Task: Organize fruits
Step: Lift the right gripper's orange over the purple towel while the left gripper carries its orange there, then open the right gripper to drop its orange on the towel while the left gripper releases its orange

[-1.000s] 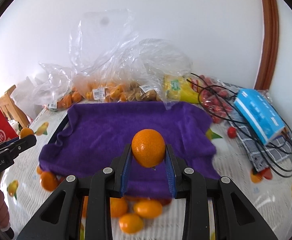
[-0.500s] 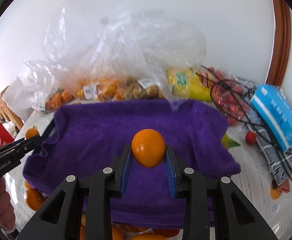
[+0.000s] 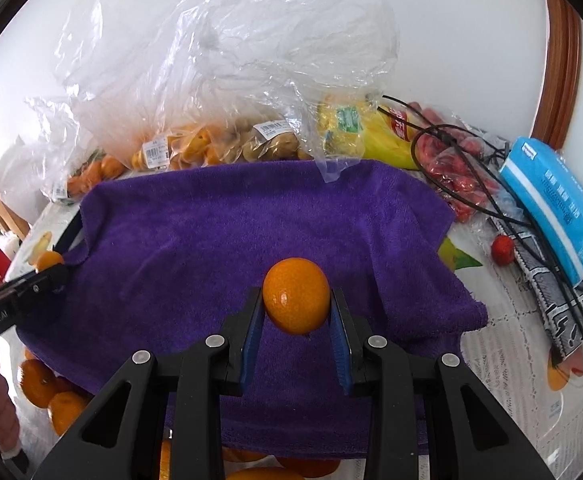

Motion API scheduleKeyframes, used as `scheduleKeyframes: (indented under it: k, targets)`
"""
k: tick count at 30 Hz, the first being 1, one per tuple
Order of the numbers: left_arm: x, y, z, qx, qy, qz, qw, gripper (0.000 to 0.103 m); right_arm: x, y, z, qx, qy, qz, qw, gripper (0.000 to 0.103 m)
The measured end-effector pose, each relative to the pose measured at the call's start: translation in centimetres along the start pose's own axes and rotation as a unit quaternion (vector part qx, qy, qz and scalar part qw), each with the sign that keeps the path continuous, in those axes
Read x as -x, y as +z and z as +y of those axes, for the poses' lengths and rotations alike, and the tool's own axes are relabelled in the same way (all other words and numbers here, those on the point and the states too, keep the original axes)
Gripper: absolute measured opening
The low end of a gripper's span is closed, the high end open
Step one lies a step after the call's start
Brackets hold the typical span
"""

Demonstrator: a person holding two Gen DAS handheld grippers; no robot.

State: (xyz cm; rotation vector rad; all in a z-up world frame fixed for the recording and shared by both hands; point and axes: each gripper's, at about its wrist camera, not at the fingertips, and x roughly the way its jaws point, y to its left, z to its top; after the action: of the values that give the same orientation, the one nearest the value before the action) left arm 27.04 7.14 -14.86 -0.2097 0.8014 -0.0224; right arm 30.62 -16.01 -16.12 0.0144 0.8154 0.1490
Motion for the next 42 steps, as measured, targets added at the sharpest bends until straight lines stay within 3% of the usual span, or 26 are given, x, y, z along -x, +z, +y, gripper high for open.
scheduleKeyframes:
  k: [14,18,23,30,35,42]
  targets:
    - [-0.5,-0.1,-0.4,0.0,-0.005,0.014,0.9999,0.031,0.0,-0.2,0.6,0.014,0.005,0.0,1.0,0.032]
    - [-0.6,-0.2,-0.6,-0.002,-0.009,0.014,0.9999,0.031,0.7,-0.1,0.6,0.012,0.006,-0.015,1.0,0.043]
    - [-0.6,-0.2,-0.8,-0.005,-0.01,0.012,0.9999,0.031,1.1,0.0,0.6,0.01,0.005,-0.02,1.0,0.048]
    - [0.1,-0.3,-1.3,-0.015,-0.012,0.006,0.9998,0.047,1.7,0.1,0.6,0.002,0.001,-0.025,1.0,0.069]
    - [0.9,-0.4,-2.0,-0.027,-0.002,-0.012,0.9996,0.056,2.5,0.2,0.4,-0.012,-0.012,-0.033,0.999,0.069]
    - [2.2,-0.4,-3.1,-0.039,0.007,-0.031,0.9987,0.057,5.6,0.4,1.0,-0.024,-0.002,-0.092,0.995,0.069]
